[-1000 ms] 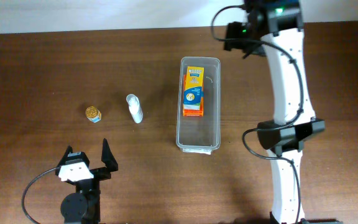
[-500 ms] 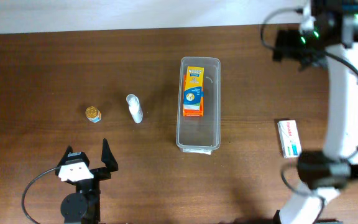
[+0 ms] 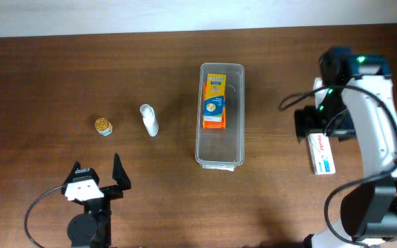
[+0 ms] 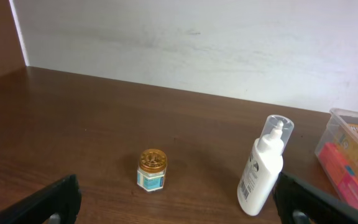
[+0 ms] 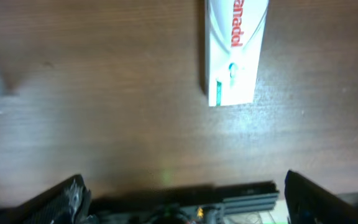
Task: Pack container
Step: 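Move the right gripper right over the white Panadol box, then lower the right gripper and grasp the white Panadol box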
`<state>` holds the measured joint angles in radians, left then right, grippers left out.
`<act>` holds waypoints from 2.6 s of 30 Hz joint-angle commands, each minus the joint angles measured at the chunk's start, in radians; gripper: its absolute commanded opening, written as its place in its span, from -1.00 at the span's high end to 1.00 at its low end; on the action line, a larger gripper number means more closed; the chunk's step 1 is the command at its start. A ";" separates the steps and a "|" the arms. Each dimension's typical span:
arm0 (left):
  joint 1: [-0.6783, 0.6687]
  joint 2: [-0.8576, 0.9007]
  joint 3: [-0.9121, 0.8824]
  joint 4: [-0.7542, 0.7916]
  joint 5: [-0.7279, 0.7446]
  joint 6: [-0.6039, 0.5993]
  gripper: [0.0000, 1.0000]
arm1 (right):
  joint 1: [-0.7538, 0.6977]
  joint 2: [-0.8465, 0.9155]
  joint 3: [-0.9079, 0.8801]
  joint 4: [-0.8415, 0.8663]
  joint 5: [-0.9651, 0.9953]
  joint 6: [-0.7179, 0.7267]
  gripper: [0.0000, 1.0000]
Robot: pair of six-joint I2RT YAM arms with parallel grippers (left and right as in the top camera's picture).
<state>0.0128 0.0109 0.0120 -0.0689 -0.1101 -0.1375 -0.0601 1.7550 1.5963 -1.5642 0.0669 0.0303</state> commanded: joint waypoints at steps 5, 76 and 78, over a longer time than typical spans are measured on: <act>0.003 -0.006 -0.003 -0.001 -0.011 0.016 -0.99 | -0.014 0.003 -0.248 0.187 0.076 -0.034 -0.89; 0.003 -0.006 -0.003 -0.001 -0.011 0.016 -0.99 | -0.183 0.087 -0.550 0.765 -0.011 -0.157 -0.31; 0.003 -0.006 -0.003 -0.001 -0.011 0.016 -0.99 | -0.183 0.087 -0.550 0.770 -0.011 -0.157 -0.18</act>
<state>0.0128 0.0109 0.0120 -0.0685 -0.1101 -0.1375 -0.2409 1.8168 1.0531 -0.8028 0.0441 -0.1272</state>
